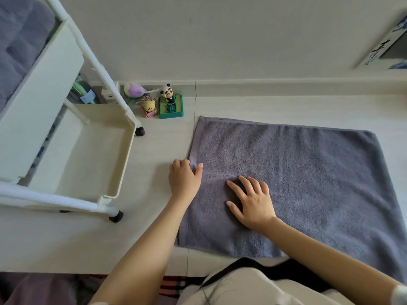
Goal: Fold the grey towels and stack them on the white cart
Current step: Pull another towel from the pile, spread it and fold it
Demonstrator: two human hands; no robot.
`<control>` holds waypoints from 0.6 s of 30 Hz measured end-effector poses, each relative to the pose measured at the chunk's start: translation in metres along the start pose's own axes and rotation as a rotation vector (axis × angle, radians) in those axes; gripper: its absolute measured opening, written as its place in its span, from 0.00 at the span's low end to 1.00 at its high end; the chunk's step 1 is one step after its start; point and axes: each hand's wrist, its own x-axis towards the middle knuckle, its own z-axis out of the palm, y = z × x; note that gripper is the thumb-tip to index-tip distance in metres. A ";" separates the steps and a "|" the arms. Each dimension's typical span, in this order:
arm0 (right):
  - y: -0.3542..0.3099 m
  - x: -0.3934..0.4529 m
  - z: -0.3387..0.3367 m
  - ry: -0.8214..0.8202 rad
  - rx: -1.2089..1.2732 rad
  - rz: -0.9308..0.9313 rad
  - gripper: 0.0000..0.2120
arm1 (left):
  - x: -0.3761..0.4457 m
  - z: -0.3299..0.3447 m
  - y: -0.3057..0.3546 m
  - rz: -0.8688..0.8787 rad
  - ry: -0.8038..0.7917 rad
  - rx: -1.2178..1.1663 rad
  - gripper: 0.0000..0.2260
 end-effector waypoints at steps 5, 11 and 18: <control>0.013 0.009 -0.006 0.016 0.046 0.028 0.27 | 0.049 0.000 0.029 -0.030 -0.085 -0.005 0.17; 0.017 0.009 0.002 -0.023 0.015 0.063 0.29 | 0.070 0.018 0.033 0.106 0.115 0.059 0.04; 0.017 0.015 0.002 -0.004 -0.014 0.063 0.30 | 0.115 0.022 0.056 0.028 0.096 0.039 0.12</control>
